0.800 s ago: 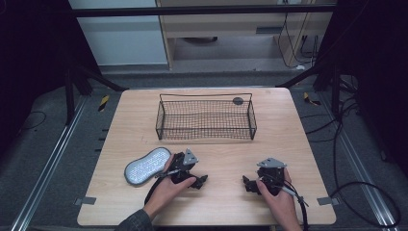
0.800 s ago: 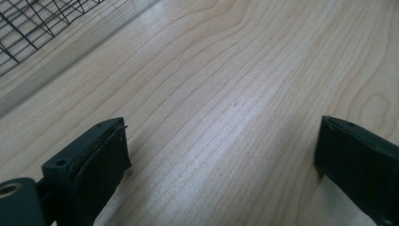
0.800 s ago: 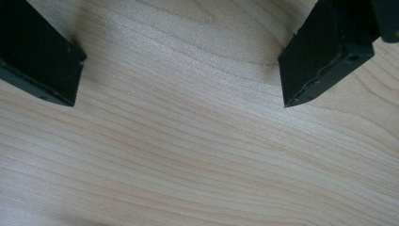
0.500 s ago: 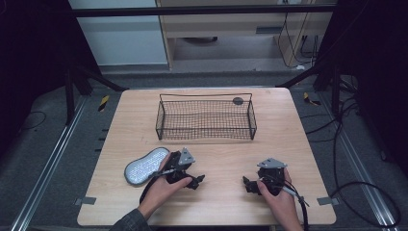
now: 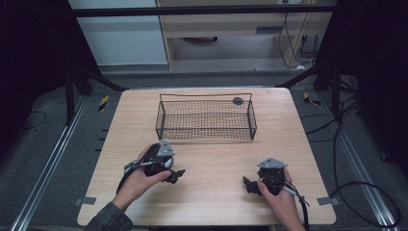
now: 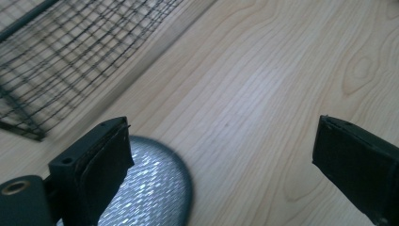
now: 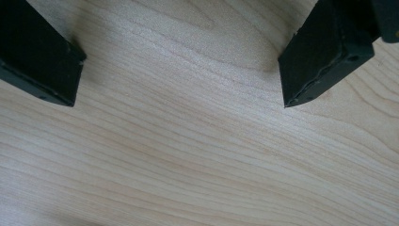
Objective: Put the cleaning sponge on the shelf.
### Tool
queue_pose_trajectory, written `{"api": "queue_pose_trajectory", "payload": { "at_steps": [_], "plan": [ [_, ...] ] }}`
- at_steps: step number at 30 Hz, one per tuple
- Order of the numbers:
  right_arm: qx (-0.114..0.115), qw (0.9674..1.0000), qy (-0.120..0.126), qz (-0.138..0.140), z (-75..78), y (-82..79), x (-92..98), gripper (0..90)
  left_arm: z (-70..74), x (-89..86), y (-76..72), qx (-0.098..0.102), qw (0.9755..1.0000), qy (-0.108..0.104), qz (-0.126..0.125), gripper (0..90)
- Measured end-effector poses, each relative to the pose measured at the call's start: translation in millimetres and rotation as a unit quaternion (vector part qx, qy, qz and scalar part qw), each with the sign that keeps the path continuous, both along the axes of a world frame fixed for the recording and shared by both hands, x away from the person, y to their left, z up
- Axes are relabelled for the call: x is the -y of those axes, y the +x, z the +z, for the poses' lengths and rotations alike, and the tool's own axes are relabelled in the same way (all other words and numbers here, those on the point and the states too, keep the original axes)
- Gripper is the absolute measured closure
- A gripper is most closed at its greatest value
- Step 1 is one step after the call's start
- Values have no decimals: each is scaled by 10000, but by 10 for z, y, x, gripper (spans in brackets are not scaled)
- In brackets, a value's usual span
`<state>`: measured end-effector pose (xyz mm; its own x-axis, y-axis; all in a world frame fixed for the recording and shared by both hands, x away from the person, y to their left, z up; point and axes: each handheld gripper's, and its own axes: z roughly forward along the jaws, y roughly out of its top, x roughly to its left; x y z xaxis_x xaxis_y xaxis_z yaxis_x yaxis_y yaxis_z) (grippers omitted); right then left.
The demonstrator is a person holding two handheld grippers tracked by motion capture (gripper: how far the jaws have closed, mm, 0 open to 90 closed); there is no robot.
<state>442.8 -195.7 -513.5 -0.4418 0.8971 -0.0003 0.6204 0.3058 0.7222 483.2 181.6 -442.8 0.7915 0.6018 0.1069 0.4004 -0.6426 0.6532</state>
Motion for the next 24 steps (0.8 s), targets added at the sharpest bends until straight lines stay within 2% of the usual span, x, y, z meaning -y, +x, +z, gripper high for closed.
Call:
{"api": "queue_pose_trajectory", "payload": {
  "at_steps": [2,6,8,10,13,15,19,24],
  "plan": [
    [1,10000,-7,25,0,6,4,4,51,-71,7,40,9998,153,83,44],
    [0,10000,-11,-27,0,25,21,4,135,-221,35,-27,9992,267,301,48],
    [1,10000,-12,-32,1,30,31,4,166,-296,50,-114,9988,250,412,48],
    [5,10000,-26,-11,0,33,39,4,190,-360,60,-192,9980,347,498,50],
    [7,10000,-7,11,1,32,43,4,217,-434,62,-300,9962,649,492,50],
    [4,10000,-9,50,1,32,51,4,223,-459,61,-354,9955,755,460,51],
    [7,10000,-13,72,0,34,56,4,218,-504,77,-466,9943,836,465,51],
    [23,10000,-32,84,-2,35,58,4,220,-536,73,-458,9943,844,470,49]
  ]
}}
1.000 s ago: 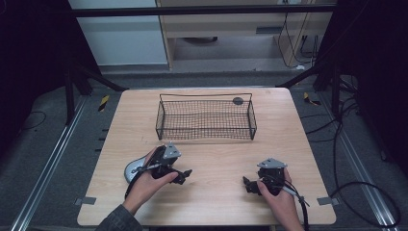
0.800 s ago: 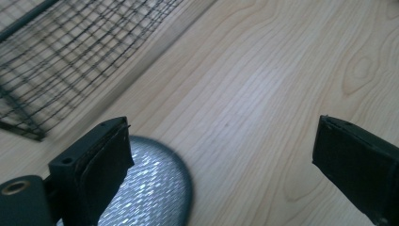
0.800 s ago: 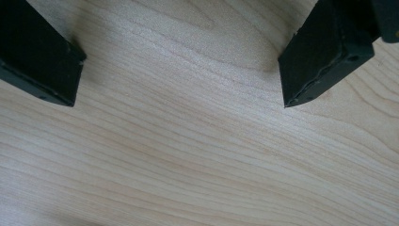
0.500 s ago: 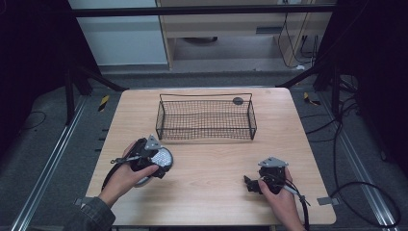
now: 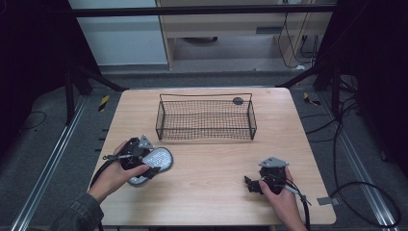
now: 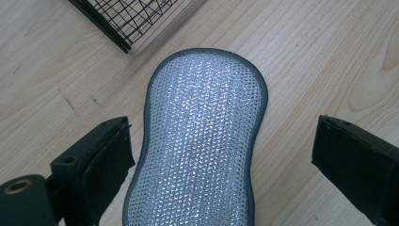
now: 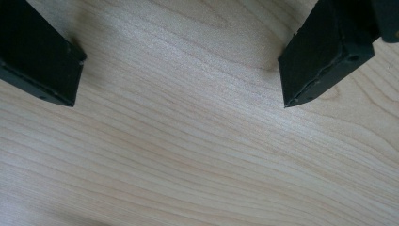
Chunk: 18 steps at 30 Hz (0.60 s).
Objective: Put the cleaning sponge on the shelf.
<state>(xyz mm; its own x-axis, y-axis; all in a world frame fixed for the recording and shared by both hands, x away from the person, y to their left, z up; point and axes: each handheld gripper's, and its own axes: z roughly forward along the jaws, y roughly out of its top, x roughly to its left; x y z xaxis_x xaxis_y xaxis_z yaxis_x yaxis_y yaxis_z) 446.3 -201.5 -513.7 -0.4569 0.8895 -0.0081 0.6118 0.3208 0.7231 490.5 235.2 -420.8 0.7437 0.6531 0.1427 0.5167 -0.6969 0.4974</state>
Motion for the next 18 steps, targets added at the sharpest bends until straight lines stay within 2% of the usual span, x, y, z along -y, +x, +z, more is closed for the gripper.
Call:
{"api": "queue_pose_trajectory", "payload": {
  "at_steps": [9,12,18],
  "plan": [
    [2,10000,-5,-1,0,0,0,4,-12,-93,18,-191,9997,139,-18,47],
    [-14,10000,13,-19,3,-5,-3,6,-31,-94,24,-263,9995,174,-102,47],
    [-4,10000,-4,-24,3,-8,-3,7,-117,-47,89,-484,9978,409,-217,45]
  ]
}}
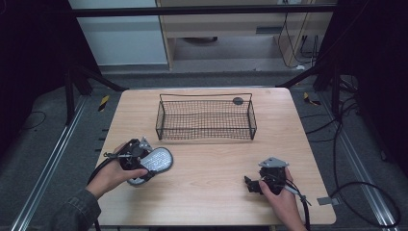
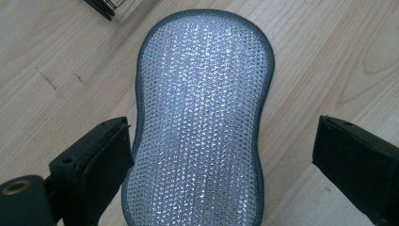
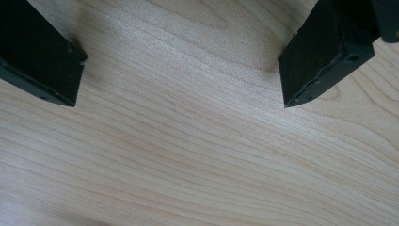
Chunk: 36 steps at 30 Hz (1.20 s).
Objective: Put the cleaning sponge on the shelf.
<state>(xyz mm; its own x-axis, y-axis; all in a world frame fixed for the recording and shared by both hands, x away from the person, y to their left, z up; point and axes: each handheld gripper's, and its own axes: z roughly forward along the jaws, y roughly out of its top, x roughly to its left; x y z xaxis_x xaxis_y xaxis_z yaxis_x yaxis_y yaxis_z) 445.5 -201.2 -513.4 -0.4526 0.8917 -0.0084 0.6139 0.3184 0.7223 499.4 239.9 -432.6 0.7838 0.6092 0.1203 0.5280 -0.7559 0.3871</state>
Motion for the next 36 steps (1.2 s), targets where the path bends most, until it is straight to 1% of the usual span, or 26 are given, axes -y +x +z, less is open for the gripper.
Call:
{"api": "queue_pose_trajectory", "payload": {
  "at_steps": [1,4,5,9,12,19,25,28,31,34,36],
  "plan": [
    [3,10000,-4,-8,-1,0,-1,6,-14,6,12,-21,10000,12,-6,45],
    [6,10000,-6,-3,-1,-1,0,6,-63,21,67,-112,9998,141,-46,42],
    [3,10000,-5,-4,-1,-2,-1,6,-89,24,88,-145,9998,141,-33,42],
    [-2,10000,6,-13,0,-3,-3,6,-174,19,153,-279,9993,257,-40,41],
    [-2,10000,18,-20,0,-6,-7,6,-215,5,191,-323,9991,280,-40,41],
    [3,10000,4,-8,-1,-8,-6,6,-255,0,227,-410,9988,247,-63,39],
    [-3,10000,2,-2,-1,-12,-7,6,-283,5,258,-466,9983,323,-100,39],
    [-11,10000,16,-2,0,-15,-10,6,-306,0,283,-506,9982,320,-70,39],
    [-5,10000,11,7,-1,-17,-10,6,-338,-13,313,-530,9979,362,-9,39],
    [-9,10000,2,13,0,-18,-10,6,-368,-30,337,-611,9976,328,0,30],
    [-12,10000,6,15,0,-19,-11,6,-380,-37,350,-613,9976,329,15,26]
  ]
}}
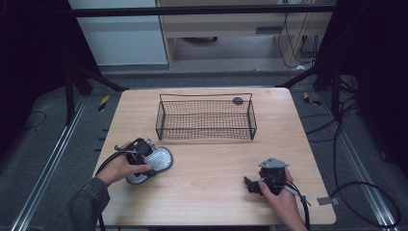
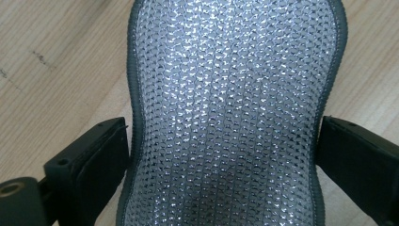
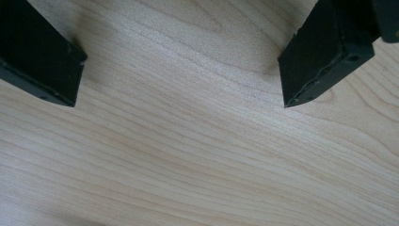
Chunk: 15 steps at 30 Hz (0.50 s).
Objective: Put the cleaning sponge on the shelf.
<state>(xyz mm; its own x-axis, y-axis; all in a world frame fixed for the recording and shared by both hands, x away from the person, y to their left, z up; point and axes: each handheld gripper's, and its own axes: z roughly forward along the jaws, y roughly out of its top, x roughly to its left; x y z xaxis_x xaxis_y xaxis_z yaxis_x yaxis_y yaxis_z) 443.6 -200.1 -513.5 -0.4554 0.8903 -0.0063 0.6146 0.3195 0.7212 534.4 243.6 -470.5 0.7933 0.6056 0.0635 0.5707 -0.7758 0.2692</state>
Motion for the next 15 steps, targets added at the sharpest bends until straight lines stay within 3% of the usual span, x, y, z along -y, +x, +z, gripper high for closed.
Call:
{"api": "queue_pose_trajectory", "payload": {
  "at_steps": [7,11,15],
  "plan": [
    [2,10000,1,12,0,-1,-1,6,-67,-8,40,-90,10000,14,6,13],
    [0,10000,10,12,0,-3,-3,6,-81,-24,69,-164,9998,-90,54,9],
    [7,10000,8,20,-1,-2,-3,6,-58,-22,62,-106,9999,-74,-47,45]
  ]
}}
